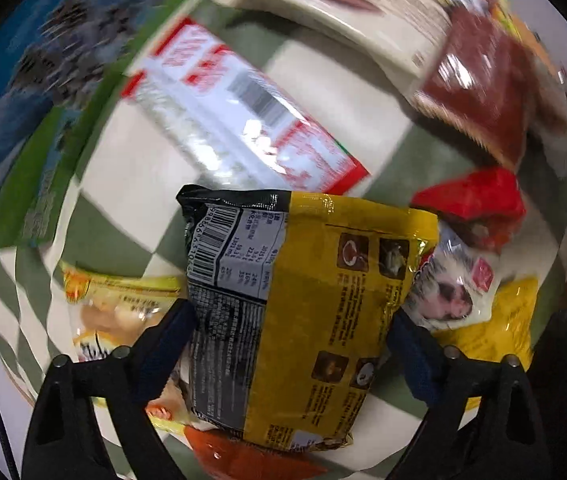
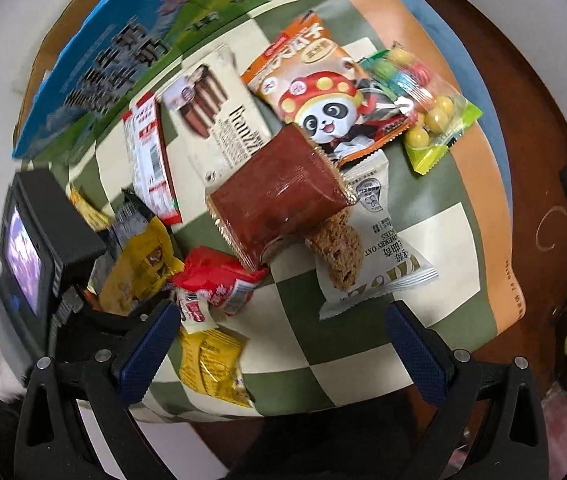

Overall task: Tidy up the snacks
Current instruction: 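Grasp the yellow-black biscuit bag with left tool while right tool grasps brown wafer packet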

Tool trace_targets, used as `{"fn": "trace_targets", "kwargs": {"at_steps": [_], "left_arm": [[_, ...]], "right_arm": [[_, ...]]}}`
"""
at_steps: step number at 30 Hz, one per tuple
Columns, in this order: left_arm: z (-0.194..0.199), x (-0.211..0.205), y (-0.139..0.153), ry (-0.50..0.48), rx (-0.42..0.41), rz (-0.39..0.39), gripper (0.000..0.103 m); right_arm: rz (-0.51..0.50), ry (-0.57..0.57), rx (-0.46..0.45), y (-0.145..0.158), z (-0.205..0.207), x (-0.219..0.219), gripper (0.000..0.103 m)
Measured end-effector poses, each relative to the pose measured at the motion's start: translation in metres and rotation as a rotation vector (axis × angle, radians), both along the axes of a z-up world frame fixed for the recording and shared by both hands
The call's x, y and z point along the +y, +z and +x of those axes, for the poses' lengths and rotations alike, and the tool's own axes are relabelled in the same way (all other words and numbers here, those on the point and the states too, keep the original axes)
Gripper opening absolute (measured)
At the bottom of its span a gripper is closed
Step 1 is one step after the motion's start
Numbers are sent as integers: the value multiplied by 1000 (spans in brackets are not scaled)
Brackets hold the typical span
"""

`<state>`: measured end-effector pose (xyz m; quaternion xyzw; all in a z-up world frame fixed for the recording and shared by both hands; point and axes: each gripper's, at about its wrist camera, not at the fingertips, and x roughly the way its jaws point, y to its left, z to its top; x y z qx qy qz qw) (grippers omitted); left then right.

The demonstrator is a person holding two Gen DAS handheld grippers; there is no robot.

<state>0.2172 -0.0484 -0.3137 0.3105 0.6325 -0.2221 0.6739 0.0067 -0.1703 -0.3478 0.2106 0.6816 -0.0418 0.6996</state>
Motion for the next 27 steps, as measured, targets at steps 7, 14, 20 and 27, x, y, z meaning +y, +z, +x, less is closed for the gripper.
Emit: {"fn": "trace_targets", "kwargs": {"at_steps": [7,14,20,27], "left_arm": [[21,61,18,593,60,-141,83],[13,84,14,732,82,-210,84],[16,63,7,499,55,-106,85],[51,97,12,889,139,-307,80]], "right_arm": [[62,-208,3,-16,29,-10,92],[-22,-244,35,-41,65,5,67],[-104,51,105,-49,78,38,59],[-243,499,153,-50,77,83,60]]}}
